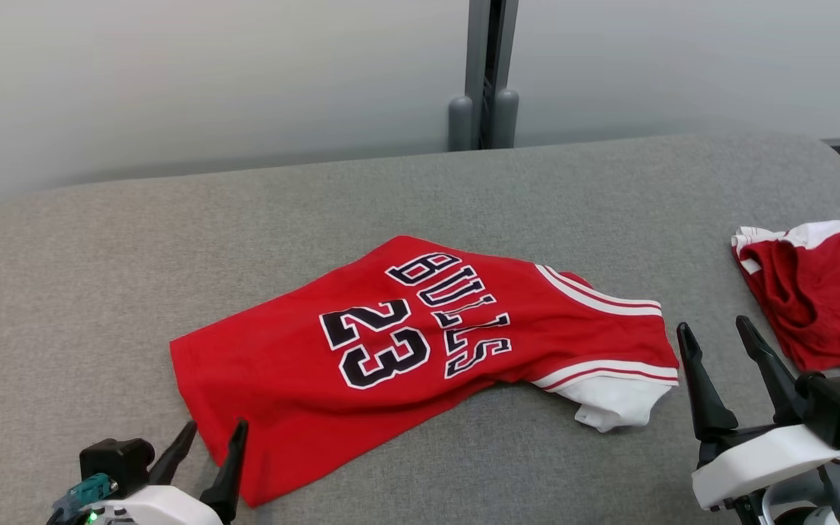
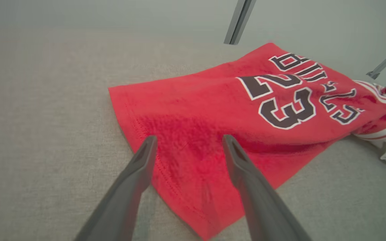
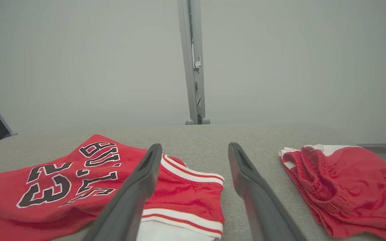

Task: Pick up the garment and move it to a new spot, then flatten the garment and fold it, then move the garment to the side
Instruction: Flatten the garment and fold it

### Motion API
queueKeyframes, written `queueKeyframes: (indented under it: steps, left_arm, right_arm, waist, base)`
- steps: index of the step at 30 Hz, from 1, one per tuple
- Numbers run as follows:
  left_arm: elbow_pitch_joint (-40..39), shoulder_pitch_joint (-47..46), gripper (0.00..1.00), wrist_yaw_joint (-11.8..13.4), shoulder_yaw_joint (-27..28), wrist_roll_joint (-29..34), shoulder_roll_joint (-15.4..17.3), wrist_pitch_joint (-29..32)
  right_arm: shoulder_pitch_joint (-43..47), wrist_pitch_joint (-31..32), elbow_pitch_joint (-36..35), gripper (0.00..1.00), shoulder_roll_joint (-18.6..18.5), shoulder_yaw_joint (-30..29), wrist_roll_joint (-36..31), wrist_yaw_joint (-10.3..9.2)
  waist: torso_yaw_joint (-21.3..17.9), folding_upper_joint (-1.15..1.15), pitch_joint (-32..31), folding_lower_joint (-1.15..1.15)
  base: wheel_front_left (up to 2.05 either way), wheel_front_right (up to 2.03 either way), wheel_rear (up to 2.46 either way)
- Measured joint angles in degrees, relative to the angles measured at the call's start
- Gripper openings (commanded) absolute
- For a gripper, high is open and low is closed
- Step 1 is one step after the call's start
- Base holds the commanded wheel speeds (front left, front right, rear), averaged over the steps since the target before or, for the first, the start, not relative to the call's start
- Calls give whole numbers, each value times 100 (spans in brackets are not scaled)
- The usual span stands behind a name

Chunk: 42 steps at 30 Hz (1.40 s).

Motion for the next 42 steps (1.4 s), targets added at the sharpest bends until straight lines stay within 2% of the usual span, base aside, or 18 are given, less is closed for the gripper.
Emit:
queueKeyframes:
  steps: [6,11,12,13,14,18,22,24,32,40,42]
  left_arm:
    - [896,-219,100,-218,7,-346,-88,296]
    - [1341,-443,100,-404,10,-472,-167,308]
    - [1396,-483,82,-464,10,-510,-179,269]
    - [1396,-483,46,-464,10,-510,-179,269]
    - [1429,-512,0,-510,5,-512,-187,238]
    - [1513,-548,0,-634,-13,-581,-227,126]
    - [1259,-619,0,-617,-3,-438,-160,-102]
    - [943,-620,0,-533,23,-338,-82,-168]
    - [-1213,-216,0,69,247,-358,280,328]
    - [-3585,108,0,411,330,-345,719,1007]
    - [-3887,106,0,450,346,-310,821,1157]
  right_arm:
    - [-105,-43,27,100,-2,11,3,-1]
    - [-129,-77,96,100,-2,10,24,-1]
    - [-133,-83,105,100,-1,15,27,-1]
    - [-133,-83,105,100,-1,15,27,-1]
    - [-144,-85,113,100,-1,14,40,0]
    - [-169,-102,125,100,-2,-3,48,0]
    - [-163,-102,103,100,-1,-70,47,-1]
    - [-151,-101,79,100,-2,-137,43,-1]
    - [-90,-74,-29,100,0,-348,1,-1]
    - [-10,-74,-65,100,-1,-514,2,-1]
    - [-9,-75,-73,100,-1,-528,3,-1]
  waist:
    - [-119,0,249,0]
    - [-188,0,380,0]
    - [-194,0,391,0]
    - [-194,0,391,0]
    - [-198,0,398,0]
    - [-189,0,389,0]
    - [-141,0,350,0]
    - [-95,0,319,0]
    - [121,0,119,0]
    - [277,0,-54,0]
    - [270,0,-59,0]
  base:
    - [0,0,0]
    - [0,0,0]
    - [0,0,0]
    - [0,0,0]
    - [0,0,0]
    - [0,0,0]
    - [0,0,0]
    - [0,0,0]
    - [0,0,0]
    - [0,0,0]
    - [0,0,0]
